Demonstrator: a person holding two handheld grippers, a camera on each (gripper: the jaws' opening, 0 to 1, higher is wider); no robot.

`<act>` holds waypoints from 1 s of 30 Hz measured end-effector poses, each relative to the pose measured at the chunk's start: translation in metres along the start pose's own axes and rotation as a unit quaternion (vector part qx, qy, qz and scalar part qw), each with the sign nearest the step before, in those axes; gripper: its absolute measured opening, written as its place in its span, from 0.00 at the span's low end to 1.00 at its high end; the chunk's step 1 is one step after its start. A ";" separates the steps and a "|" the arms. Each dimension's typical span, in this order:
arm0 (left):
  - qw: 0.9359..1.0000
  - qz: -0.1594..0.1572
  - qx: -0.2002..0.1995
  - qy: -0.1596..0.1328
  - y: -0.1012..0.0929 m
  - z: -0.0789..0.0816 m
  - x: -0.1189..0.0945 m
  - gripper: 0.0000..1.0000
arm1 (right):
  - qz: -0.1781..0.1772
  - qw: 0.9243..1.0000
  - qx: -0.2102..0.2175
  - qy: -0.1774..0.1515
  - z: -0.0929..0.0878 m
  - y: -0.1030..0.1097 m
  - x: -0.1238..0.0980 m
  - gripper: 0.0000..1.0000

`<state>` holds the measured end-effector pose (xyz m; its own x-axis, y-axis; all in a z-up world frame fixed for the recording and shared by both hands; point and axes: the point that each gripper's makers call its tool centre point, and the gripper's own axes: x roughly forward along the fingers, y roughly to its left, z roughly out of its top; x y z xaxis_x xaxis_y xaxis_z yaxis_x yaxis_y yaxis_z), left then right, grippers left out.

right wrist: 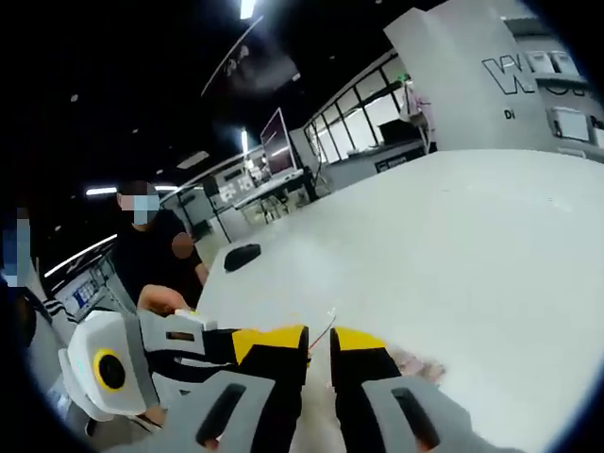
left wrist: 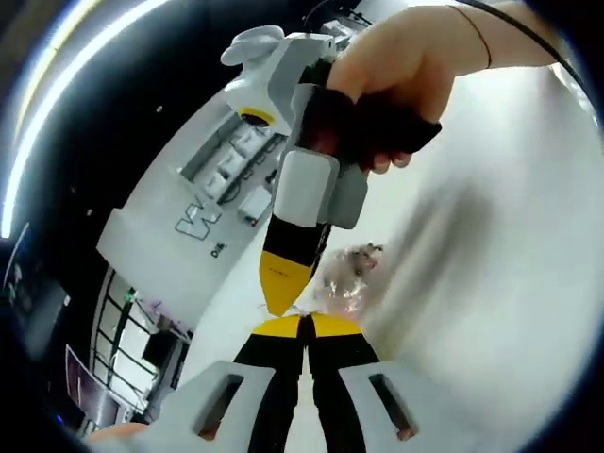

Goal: Open the resealable bag by pulling the two sides of the seal apart until the entire bag opening is separated and visibly accessible.

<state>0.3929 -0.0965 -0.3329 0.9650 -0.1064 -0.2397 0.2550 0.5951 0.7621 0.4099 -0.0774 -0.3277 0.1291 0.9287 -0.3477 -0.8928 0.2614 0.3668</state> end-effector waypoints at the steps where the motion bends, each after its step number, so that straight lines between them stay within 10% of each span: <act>1: 1.000 0.000 0.000 0.000 0.000 0.000 0.000 0.02 | -0.002 1.000 -0.002 0.002 0.000 -0.002 0.000 0.03; 30: 0.999 -0.009 -0.049 -0.020 -0.001 0.000 -0.004 0.16 | 0.011 0.999 0.036 -0.032 0.006 -0.001 -0.004 0.00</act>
<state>0.3888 -0.0972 -0.3328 0.9623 -0.1490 -0.2277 0.2677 0.6675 0.6948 0.4121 -0.0802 -0.3217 0.1385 0.9491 -0.2830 -0.8631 0.2558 0.4354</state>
